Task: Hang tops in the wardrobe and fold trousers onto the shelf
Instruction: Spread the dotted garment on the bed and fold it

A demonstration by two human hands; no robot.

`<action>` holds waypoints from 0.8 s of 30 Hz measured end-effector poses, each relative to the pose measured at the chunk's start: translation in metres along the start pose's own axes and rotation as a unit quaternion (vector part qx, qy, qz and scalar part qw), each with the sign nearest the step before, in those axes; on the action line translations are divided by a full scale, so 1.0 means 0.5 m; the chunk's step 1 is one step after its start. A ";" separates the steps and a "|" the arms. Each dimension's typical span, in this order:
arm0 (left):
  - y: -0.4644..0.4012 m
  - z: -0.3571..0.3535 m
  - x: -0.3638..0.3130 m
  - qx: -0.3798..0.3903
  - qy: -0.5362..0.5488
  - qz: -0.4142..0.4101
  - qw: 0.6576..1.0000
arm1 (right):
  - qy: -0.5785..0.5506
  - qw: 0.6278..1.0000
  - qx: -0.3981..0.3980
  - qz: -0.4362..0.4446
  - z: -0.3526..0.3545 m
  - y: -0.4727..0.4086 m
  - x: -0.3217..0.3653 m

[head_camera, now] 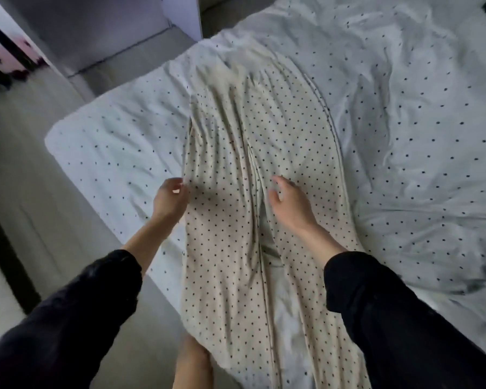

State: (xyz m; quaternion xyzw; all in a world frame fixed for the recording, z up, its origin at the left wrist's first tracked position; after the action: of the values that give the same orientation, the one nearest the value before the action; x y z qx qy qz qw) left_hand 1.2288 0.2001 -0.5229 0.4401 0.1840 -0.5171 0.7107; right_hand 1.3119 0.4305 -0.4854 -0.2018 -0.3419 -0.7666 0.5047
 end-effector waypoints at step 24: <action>-0.298 -0.012 -0.312 0.155 0.022 0.012 0.988 | -0.177 0.976 -0.118 -0.048 -0.019 -0.242 0.105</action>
State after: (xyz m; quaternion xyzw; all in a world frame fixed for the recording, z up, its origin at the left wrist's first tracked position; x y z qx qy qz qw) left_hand 1.0345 0.2828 -0.4791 0.5580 0.1121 -0.5213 0.6358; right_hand 1.1803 0.4214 -0.4963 -0.3758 -0.3422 -0.7769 0.3715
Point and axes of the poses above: each hand's wrist, its own y-axis away from the middle knuckle, its own z-axis out of the back of the hand, x = y × z, the point moved 5 cm from there along -y, towards the middle knuckle, and after that the axes turned 2 degrees about -y, right-handed, at the moved point
